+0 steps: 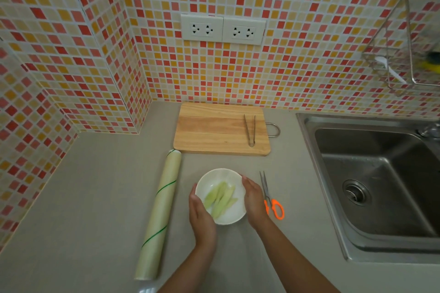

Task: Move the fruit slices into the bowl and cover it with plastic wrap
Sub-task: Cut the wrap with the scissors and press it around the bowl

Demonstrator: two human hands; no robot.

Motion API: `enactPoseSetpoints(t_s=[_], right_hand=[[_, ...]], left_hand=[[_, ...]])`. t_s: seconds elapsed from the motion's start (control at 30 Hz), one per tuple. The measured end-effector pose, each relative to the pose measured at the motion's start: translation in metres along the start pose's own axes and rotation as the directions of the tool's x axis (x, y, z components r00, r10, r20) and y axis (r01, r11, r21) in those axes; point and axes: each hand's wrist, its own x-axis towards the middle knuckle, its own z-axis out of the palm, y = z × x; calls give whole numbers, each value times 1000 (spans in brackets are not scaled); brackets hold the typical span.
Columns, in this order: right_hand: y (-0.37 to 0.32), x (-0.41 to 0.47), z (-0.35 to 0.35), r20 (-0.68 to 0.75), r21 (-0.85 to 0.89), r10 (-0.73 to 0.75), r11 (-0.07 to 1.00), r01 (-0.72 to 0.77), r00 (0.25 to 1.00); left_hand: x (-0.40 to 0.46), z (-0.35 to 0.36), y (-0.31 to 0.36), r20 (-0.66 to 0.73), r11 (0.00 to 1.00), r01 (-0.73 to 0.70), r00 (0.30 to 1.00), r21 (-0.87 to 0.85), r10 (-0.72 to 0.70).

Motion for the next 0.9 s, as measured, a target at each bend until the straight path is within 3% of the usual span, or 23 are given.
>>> enactPoseSetpoints(t_s=[0.1, 0.3, 0.37, 0.5, 0.6, 0.7, 0.8, 0.9], right_hand=[[2, -2, -6, -8, 38, -8, 999, 9, 1000], [-19, 13, -7, -1, -5, -41, 999, 41, 999], [-23, 17, -6, 39, -36, -49, 998, 50, 998], [-18, 15, -9, 122, 79, 37, 996, -47, 992], [-20, 11, -4, 105, 221, 139, 962, -160, 985], [-26, 9, 1, 52, 292, 155, 943, -163, 987], [-30, 9, 6, -29, 253, 111, 962, -100, 993], [-33, 6, 6, -12, 168, 81, 983, -78, 997]], left_hand=[[16, 0, 8, 85, 1000, -9, 996, -11, 10], [54, 0, 15, 288, 965, -70, 957, 253, -6], [59, 2, 16, 253, 942, -96, 967, 322, 11], [49, 6, 17, 129, 960, 68, 986, 273, -107], [48, 12, 27, 95, 966, 183, 975, 184, -202], [59, 16, 36, 132, 957, 245, 955, 155, -266], [72, 17, 34, 150, 946, 282, 940, 159, -306], [78, 14, 37, 140, 934, 298, 934, 198, -328]])
